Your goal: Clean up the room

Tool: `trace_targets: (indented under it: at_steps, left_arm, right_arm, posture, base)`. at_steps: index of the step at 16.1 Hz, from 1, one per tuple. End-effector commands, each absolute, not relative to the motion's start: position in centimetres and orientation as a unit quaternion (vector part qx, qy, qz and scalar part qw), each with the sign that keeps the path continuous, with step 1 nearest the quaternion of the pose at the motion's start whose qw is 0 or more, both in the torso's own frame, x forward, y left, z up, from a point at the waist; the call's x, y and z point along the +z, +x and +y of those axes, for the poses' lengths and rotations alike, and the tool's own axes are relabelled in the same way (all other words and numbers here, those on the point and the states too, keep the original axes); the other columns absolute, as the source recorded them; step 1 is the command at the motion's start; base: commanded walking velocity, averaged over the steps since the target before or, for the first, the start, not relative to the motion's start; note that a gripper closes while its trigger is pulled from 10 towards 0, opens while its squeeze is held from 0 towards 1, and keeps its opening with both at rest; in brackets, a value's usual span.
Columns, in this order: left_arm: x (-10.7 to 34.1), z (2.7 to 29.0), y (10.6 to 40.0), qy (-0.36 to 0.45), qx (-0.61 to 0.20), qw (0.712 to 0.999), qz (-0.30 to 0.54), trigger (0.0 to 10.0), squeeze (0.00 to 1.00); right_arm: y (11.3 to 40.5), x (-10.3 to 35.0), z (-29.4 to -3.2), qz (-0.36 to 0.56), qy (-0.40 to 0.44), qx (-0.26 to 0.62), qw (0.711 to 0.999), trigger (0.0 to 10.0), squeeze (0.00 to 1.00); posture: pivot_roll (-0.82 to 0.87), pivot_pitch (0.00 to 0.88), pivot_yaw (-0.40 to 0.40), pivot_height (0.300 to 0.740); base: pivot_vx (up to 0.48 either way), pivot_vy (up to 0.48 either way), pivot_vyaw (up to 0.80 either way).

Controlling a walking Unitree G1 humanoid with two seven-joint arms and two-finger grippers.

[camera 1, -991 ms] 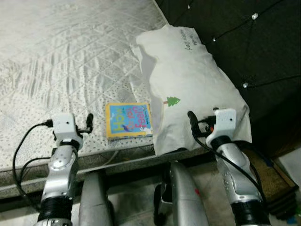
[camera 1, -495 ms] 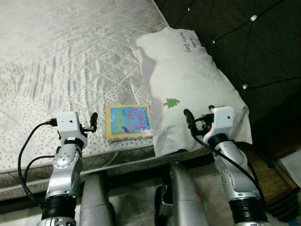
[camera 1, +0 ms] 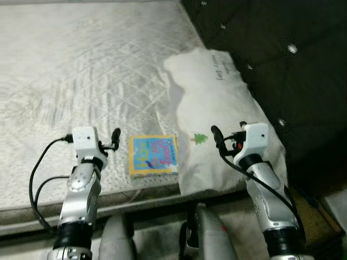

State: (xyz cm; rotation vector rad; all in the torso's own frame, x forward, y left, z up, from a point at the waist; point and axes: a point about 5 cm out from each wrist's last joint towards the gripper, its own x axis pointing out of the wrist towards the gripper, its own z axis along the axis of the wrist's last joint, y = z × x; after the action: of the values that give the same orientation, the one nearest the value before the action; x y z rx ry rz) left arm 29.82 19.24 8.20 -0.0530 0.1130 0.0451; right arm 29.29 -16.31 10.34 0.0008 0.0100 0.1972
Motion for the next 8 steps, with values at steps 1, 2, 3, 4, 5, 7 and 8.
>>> trace_targets:
  at_steps: [1, 2, 3, 4, 5, 7, 8]
  left_arm:
    - [7.95, 19.15, 29.75, -0.023, 0.022, 0.997, 0.066, 10.0, 0.00]
    - [7.94, 19.03, 29.79, -0.022, 0.017, 0.997, 0.068, 10.0, 0.00]
    - [7.98, 18.93, 29.80, -0.023, 0.014, 0.997, 0.068, 10.0, 0.00]
    - [8.14, 18.69, 29.85, -0.034, 0.007, 0.997, 0.064, 10.0, 0.00]
    - [8.20, 18.60, 29.87, -0.036, 0.006, 0.997, 0.063, 10.0, 0.00]
    - [8.30, 18.47, 29.93, -0.035, 0.004, 0.997, 0.062, 10.0, 0.00]
    - [8.30, 18.43, 29.95, -0.034, 0.004, 0.997, 0.062, 10.0, 0.00]
  right_arm:
    - [29.21, 10.18, -16.46, 0.007, 0.001, 0.093, 0.996, 10.0, 0.00]
    - [29.18, 10.15, -16.44, 0.007, 0.002, 0.092, 0.996, 10.0, 0.00]
    - [29.17, 10.16, -16.43, 0.007, 0.002, 0.092, 0.996, 10.0, 0.00]
    - [29.15, 10.15, -16.43, 0.007, 0.002, 0.091, 0.996, 10.0, 0.00]
    - [29.14, 10.11, -16.45, 0.007, 0.002, 0.090, 0.996, 10.0, 0.00]
    - [29.11, 10.06, -16.48, 0.009, 0.001, 0.089, 0.996, 10.0, 0.00]
    - [29.11, 10.03, -16.48, 0.009, 0.000, 0.089, 0.996, 10.0, 0.00]
  posture:
    - [0.00, 0.092, -0.045, 0.710]
    - [0.00, 0.093, -0.044, 0.720]
    - [-0.01, 0.096, -0.043, 0.725]
    - [-0.01, 0.096, -0.043, 0.735]
    - [-0.01, 0.096, -0.043, 0.740]
    - [-0.01, 0.100, -0.043, 0.740]
    - [-0.01, 0.100, -0.043, 0.740]
  base:
    - [0.000, 0.000, 0.00]
    - [0.000, 0.000, 0.00]
    - [0.000, 0.000, 0.00]
    - [0.000, 0.000, 0.00]
    - [0.000, 0.000, 0.00]
    - [0.000, 0.000, 0.00]
    - [0.000, 0.000, 0.00]
